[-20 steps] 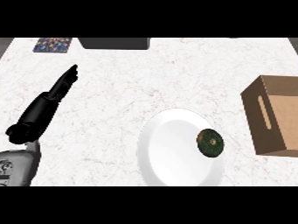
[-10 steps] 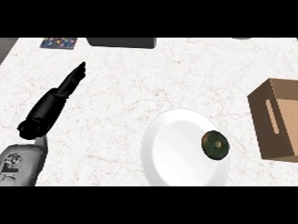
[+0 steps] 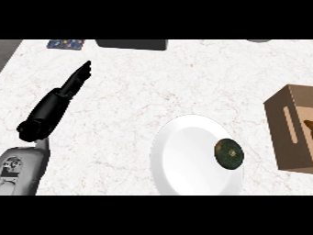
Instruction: Pick the croissant from the plate and place it in the cardboard box
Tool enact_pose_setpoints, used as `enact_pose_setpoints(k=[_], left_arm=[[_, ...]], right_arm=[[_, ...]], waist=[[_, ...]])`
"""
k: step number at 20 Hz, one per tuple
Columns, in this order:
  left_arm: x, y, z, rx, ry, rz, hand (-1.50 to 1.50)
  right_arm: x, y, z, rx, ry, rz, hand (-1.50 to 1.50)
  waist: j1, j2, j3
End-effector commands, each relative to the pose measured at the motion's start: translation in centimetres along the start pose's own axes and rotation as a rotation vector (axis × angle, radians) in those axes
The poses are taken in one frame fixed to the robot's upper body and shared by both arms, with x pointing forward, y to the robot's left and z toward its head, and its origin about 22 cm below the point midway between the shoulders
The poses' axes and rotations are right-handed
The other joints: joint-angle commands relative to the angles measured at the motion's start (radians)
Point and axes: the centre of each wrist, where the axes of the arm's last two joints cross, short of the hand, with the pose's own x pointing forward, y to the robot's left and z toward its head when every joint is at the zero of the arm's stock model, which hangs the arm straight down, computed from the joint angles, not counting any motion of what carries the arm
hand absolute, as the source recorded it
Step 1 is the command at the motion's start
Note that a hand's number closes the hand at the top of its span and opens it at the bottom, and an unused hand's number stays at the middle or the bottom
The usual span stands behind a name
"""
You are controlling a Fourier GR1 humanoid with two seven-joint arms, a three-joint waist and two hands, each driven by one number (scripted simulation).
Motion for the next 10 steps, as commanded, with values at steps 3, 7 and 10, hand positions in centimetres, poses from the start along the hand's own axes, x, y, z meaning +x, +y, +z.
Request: enact_pose_setpoints(k=[3,7,10], left_arm=[[-0.6,1.6,1.4,0.019,0.018,-0.006,0.0],[-0.4,-0.3,0.5,0.025,0.01,0.005,0.0],[-0.7,-0.5,0.8,0.017,0.006,0.017,0.0]], right_arm=[[-1.8,-0.1,-0.6,0.04,-0.219,-0.095,-1.5],[-1.5,1.0,-3.2,-0.225,-0.397,-0.394,-1.5],[-2.3,4.9,-4.2,-0.333,-0.4,-0.701,-1.5]], waist=[[-0.021,-0.007,0.0],[-0.03,-0.008,0.001],[-0.028,-0.002,0.002]])
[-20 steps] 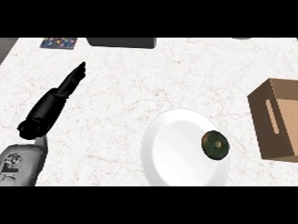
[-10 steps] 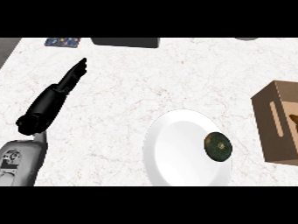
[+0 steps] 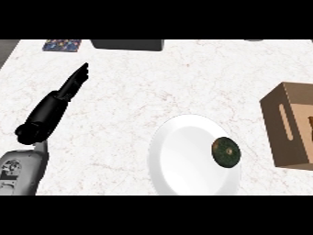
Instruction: Pick the croissant from the plate and place it in the cardboard box
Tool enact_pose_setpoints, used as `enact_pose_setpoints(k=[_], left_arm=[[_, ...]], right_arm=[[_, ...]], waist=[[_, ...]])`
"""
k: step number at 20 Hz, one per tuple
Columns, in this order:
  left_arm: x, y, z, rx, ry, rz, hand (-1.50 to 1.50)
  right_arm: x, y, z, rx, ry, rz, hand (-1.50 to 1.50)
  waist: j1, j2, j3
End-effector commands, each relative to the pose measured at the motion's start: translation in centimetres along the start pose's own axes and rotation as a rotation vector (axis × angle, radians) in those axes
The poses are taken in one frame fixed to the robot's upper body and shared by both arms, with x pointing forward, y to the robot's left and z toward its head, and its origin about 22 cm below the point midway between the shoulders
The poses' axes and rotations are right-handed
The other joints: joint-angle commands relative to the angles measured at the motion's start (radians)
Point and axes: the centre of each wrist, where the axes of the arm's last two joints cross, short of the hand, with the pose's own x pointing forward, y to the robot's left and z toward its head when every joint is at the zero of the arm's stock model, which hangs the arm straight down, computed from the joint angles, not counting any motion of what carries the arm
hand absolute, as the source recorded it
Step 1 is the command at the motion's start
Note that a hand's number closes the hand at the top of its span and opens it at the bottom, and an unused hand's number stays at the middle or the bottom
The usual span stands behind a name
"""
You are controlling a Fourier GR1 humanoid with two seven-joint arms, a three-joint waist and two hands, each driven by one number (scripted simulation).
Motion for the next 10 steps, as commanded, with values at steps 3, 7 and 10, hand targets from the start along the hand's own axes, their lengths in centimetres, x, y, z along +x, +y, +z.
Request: enact_pose_setpoints(k=[3,7,10], left_arm=[[-0.2,0.0,0.4,0.0,0.0,0.004,0.0],[0.6,0.0,-0.3,0.004,-0.007,-0.014,0.0],[0.4,-1.0,-0.5,-0.014,-0.01,0.017,0.0]], right_arm=[[-2.5,2.0,0.6,-0.134,-0.113,-0.558,-1.5],[-2.8,-1.1,1.2,-0.214,-0.031,-0.681,-1.5],[-3.3,-2.7,2.7,-0.303,-0.027,-0.735,-1.5]], waist=[[-0.001,0.0,-0.002],[0.011,0.003,-0.002],[0.007,0.008,0.002]])
